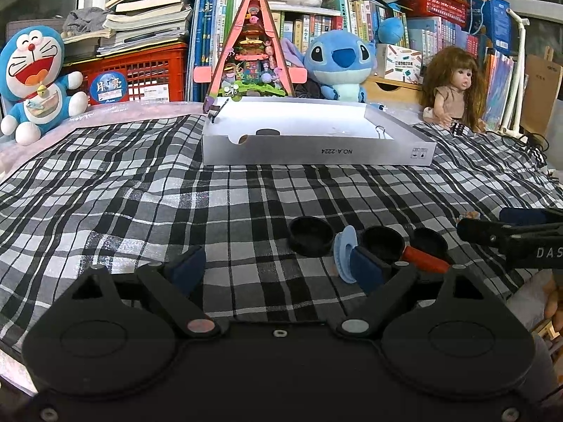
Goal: Organize rigid objects
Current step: 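Move both tools back from the tray toward the remaining items, then grasp the blue hair clip with the left tool while the right tool grasps the blue-and-orange hair clip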
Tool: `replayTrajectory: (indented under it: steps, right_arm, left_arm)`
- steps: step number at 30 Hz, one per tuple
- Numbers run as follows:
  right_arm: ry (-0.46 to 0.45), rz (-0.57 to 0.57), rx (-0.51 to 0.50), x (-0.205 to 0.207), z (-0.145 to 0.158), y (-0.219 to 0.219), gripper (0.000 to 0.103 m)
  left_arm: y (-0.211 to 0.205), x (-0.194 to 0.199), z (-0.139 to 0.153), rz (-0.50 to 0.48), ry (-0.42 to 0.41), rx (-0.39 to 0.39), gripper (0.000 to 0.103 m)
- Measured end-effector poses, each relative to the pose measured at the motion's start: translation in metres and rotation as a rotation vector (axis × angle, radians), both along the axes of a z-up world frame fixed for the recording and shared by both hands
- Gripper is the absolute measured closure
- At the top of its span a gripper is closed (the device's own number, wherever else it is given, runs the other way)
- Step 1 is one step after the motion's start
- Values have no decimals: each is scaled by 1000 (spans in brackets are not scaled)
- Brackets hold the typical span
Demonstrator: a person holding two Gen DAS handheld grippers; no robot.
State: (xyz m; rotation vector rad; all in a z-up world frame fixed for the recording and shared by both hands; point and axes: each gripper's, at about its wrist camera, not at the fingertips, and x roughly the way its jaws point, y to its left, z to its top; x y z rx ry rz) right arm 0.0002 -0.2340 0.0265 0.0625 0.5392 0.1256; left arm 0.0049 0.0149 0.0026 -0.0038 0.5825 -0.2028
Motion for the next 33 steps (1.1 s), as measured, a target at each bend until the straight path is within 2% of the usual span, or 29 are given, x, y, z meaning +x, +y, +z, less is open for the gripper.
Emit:
replayTrajectory:
  steps: [14,25,33]
  right_arm:
    - [19,52,-98,1,-7,14,0]
    - [25,50,-99,1,-9,15,0]
    - [26,35,-94,1,-10,18,0]
  left_arm:
    - [-5,-3,-4,-8,-12,11,13]
    - [-7,-4,-6,-13,-18,15,13]
    - [-10,-10,-3,-46,-25,-12,25]
